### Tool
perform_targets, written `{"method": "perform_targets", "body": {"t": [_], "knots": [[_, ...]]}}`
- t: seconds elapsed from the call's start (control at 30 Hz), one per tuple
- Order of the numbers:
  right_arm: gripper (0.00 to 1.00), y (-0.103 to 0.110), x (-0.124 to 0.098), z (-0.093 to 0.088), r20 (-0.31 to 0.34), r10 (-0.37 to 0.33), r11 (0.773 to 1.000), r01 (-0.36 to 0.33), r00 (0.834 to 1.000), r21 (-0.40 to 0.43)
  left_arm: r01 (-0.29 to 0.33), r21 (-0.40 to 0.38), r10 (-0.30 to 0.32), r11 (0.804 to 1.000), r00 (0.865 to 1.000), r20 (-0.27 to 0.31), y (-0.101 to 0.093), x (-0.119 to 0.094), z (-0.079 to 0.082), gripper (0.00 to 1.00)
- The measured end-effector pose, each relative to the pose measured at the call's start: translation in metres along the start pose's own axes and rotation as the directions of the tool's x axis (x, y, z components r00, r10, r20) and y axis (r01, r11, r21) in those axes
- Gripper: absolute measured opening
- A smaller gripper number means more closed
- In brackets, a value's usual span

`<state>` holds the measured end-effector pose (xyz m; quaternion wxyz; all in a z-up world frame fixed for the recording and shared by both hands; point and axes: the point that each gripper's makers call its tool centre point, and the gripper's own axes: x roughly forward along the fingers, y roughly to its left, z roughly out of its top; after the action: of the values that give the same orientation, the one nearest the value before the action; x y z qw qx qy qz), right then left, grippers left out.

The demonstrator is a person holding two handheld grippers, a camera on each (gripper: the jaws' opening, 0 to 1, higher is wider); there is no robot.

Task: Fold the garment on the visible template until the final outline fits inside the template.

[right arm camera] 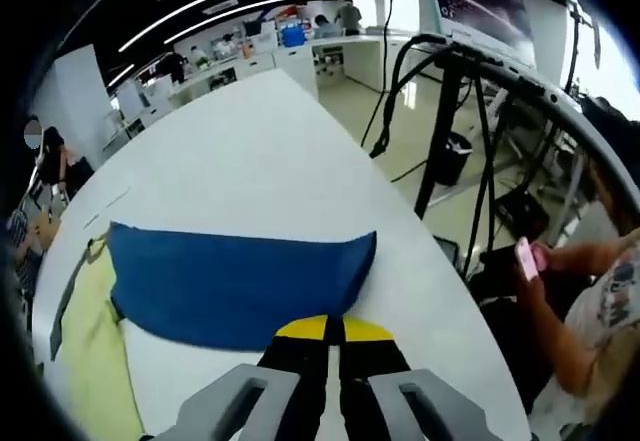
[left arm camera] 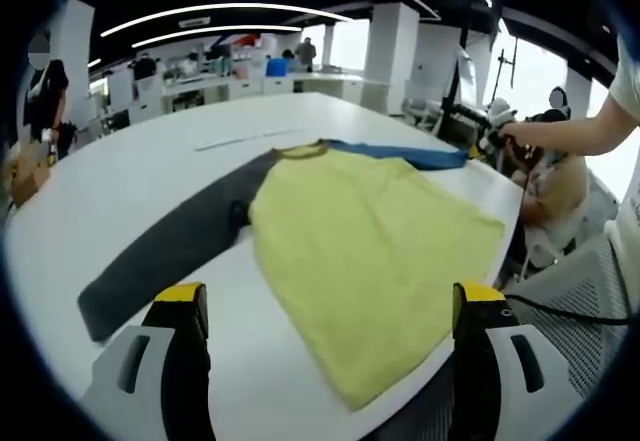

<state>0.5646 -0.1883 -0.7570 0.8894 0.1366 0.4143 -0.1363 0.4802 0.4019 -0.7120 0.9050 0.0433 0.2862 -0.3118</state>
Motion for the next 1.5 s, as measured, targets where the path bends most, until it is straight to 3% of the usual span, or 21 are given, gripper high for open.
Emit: {"method": "perform_targets", "body": {"t": [0.17,0.63,1.03,1.5], "knots": [[0.0,0.016,-0.003,0.012,0.027,0.045,0.999,-0.045,0.999,0.0,0.003,0.008,-0.003,1.0,1.0,0.002,0.002,0.0,0.003,0.99],[0.0,0.06,-0.009,0.044,0.061,0.147,0.985,-0.14,0.987,-0.098,0.001,-0.004,-0.001,1.0,1.0,0.011,0.001,-0.002,0.002,0.99],[0.0,0.118,-0.023,0.041,0.039,0.253,0.953,-0.243,0.967,-0.179,0.006,-0.02,-0.005,1.0,1.0,0.029,-0.001,-0.002,0.004,0.99],[0.0,0.167,-0.025,0.04,0.017,0.337,0.913,-0.323,0.941,-0.249,0.004,-0.027,-0.003,1.0,0.999,0.042,-0.001,-0.003,0.008,0.99]]}}
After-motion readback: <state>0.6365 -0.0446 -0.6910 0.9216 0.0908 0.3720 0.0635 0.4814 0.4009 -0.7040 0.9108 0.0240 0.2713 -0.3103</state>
